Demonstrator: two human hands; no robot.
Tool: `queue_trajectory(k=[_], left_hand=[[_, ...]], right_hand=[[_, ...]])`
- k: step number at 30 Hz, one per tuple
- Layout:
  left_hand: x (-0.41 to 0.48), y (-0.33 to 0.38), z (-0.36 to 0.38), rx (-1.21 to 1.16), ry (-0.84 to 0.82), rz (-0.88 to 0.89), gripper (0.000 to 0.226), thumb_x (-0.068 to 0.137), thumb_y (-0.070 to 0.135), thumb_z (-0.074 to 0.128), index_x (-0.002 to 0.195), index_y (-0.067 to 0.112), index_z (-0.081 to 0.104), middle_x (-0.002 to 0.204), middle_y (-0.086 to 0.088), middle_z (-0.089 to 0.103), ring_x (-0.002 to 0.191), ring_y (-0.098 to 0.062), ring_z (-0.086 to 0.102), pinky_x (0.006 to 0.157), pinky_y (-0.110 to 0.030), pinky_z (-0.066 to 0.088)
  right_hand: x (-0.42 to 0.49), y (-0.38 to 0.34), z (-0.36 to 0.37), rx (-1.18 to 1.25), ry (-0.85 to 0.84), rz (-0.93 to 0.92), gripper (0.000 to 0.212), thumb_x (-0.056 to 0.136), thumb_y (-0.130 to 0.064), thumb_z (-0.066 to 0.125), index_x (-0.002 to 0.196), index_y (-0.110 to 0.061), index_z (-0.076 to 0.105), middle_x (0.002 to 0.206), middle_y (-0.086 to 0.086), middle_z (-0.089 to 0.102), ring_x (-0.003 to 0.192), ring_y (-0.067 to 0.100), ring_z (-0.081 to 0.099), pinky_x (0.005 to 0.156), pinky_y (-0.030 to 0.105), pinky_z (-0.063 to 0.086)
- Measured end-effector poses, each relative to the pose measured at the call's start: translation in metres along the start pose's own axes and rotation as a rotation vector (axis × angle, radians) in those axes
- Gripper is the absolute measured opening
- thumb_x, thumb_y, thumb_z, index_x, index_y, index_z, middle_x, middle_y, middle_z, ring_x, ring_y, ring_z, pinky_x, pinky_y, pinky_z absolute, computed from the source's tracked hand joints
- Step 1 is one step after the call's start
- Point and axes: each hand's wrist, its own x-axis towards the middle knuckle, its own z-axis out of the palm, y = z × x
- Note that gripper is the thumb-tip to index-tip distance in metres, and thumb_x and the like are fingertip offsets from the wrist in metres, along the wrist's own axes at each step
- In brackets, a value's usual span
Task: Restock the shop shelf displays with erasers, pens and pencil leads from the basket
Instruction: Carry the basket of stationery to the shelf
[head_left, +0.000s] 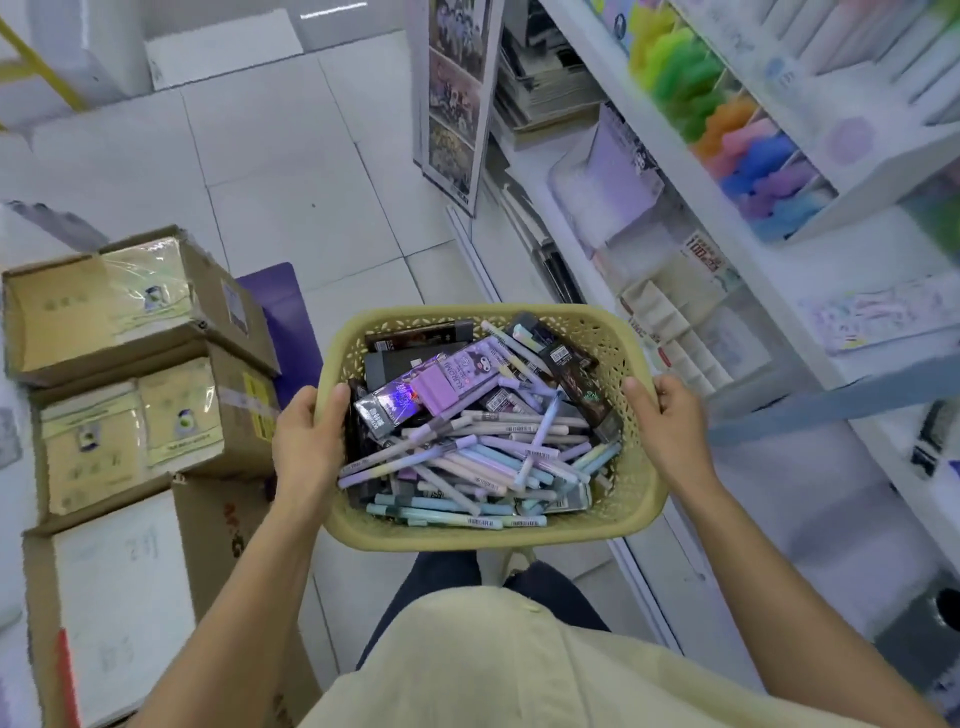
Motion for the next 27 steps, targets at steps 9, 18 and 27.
queue_trajectory(k=[9,18,27], left_hand=[[0.136,0.065,0.042,0.133,-0.114,0.083,0.046,0.097,0.043,0.052,0.082,0.000,0.047,0.068,-0.006,0.036,0.064,-0.019,0.032,0.061,-0.036,0.026],[0.218,0.106,0.105,0.218,-0.202,0.135,0.050,0.097,0.044,0.051,0.079,-0.001,0.042,0.066,-0.004,0.035,0.062,-0.015,0.031,0.058,-0.035,0.025],[0.301,0.140,0.154,0.290,-0.377,0.201,0.051,0.089,0.054,0.049,0.074,0.005,0.043,0.064,-0.004,0.041,0.062,-0.017,0.036,0.060,-0.037,0.031]], right_hand=[[0.082,-0.025,0.024,0.093,0.135,0.159,0.036,0.096,-0.040,0.055,0.087,-0.004,0.054,0.076,0.011,0.058,0.068,0.024,0.053,0.067,0.042,0.045],[0.147,-0.029,0.024,0.096,0.232,0.231,0.032,0.097,-0.037,0.054,0.077,-0.012,0.050,0.066,0.002,0.053,0.057,0.014,0.046,0.055,0.033,0.037],[0.176,-0.036,0.040,0.129,0.391,0.343,0.033,0.097,-0.030,0.055,0.068,-0.025,0.042,0.059,-0.008,0.045,0.052,-0.001,0.045,0.053,0.016,0.035]])
